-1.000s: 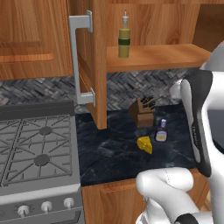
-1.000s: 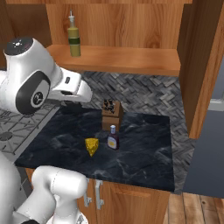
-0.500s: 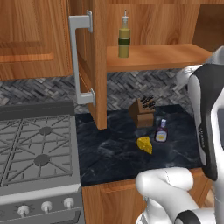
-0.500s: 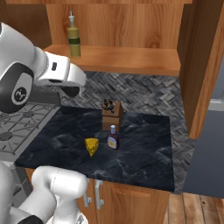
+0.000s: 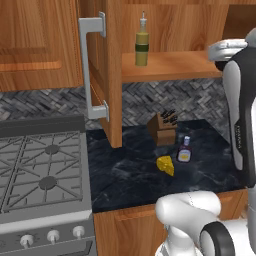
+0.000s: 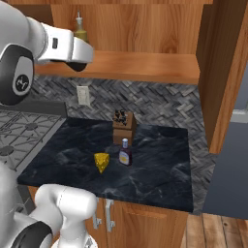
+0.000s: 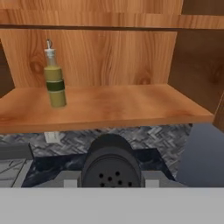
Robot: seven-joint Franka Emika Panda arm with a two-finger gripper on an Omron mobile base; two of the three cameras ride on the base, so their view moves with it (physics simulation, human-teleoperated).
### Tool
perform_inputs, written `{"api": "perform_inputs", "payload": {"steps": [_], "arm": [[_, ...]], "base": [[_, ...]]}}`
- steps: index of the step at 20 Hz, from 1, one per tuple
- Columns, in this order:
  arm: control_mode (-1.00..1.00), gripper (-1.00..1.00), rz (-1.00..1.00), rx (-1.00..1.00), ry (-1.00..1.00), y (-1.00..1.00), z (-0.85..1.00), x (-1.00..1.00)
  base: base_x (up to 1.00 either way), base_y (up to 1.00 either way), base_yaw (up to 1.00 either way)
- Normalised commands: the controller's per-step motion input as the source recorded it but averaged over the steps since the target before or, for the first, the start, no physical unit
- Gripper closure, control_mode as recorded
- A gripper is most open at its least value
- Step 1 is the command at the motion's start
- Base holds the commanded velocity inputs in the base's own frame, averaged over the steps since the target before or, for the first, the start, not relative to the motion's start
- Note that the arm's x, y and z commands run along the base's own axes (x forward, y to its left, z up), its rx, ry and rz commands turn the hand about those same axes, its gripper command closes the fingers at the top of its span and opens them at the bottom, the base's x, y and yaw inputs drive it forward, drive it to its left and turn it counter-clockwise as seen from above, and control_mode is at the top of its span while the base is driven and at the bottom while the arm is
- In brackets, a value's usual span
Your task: There are various items on the counter. Only move the condiments/shakers into the cabinet.
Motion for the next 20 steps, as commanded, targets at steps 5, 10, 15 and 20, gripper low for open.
{"api": "perform_inputs", "payload": {"steps": [5,10,15,20], "arm": [[-1.00,1.00,0.00,0.00,0.00,0.03,-0.07,0.42],[-1.00,1.00,0.00,0.00,0.00,0.14,-0.35,0.34],[-1.00,1.00,0.00,0.00,-0.04,0.20,-0.43,0.26],[-1.00,1.00,0.00,0.00,-0.04,0.21,0.00,0.47]], "base": [[0.00,0.00,0.00],[0.00,0.00,0.00],[0.00,0.00,0.00],[0.00,0.00,0.00]]}}
